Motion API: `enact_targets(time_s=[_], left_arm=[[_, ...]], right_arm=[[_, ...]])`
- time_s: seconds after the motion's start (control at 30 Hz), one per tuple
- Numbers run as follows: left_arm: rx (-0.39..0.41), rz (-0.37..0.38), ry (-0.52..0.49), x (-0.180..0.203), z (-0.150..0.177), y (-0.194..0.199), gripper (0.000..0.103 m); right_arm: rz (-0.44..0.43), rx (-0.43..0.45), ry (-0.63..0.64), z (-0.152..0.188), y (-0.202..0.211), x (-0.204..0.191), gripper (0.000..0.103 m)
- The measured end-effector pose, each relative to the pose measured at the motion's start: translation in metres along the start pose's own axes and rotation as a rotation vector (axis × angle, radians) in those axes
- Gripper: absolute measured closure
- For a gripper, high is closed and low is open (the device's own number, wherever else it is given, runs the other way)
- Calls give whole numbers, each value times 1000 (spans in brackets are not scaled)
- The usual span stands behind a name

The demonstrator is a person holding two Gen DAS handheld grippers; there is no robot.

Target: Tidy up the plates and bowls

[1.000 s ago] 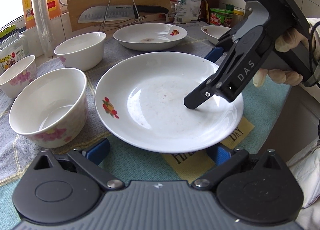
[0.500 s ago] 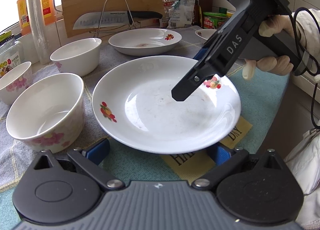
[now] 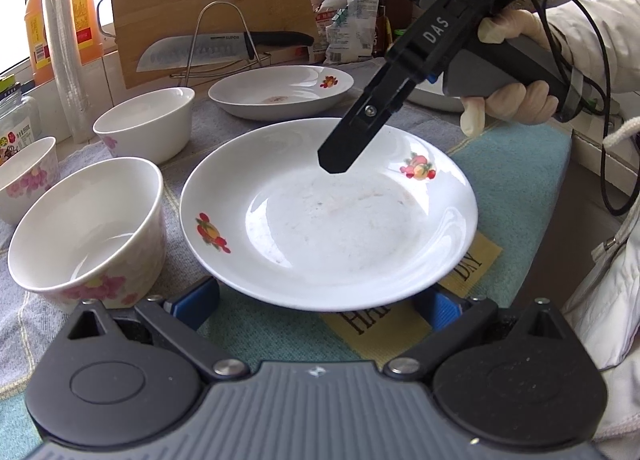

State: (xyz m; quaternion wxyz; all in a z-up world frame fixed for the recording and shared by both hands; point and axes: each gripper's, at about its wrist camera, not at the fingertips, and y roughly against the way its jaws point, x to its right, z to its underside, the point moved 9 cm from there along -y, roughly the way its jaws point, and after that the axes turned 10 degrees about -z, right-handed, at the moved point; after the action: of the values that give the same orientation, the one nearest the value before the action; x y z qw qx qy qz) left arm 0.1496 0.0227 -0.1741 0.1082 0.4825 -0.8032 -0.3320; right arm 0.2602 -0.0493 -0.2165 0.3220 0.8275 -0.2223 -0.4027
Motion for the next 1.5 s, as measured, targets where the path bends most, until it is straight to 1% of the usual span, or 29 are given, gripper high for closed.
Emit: enact_targets(time_s=[0.07, 0.33, 0.6, 0.87, 1.33, 1.5], left_arm=[[9, -3, -12, 1, 0, 1, 0], [35, 0, -61, 4, -3, 2, 0], [38, 22, -60, 2, -4, 1, 0], [57, 30, -58, 2, -2, 2, 0], [40, 9, -87, 3, -5, 3, 1], [36, 12, -80, 4, -7, 5, 1]], right_arm=[[-22, -4, -20, -1, -1, 1, 2], [-40, -12, -74, -4, -1, 3, 4], [-15, -17, -91, -3, 2, 7, 12], [5, -17, -102, -5, 0, 6, 14], [6, -16, -107, -5, 2, 3, 14], [3, -15, -102, -4, 6, 2, 14]])
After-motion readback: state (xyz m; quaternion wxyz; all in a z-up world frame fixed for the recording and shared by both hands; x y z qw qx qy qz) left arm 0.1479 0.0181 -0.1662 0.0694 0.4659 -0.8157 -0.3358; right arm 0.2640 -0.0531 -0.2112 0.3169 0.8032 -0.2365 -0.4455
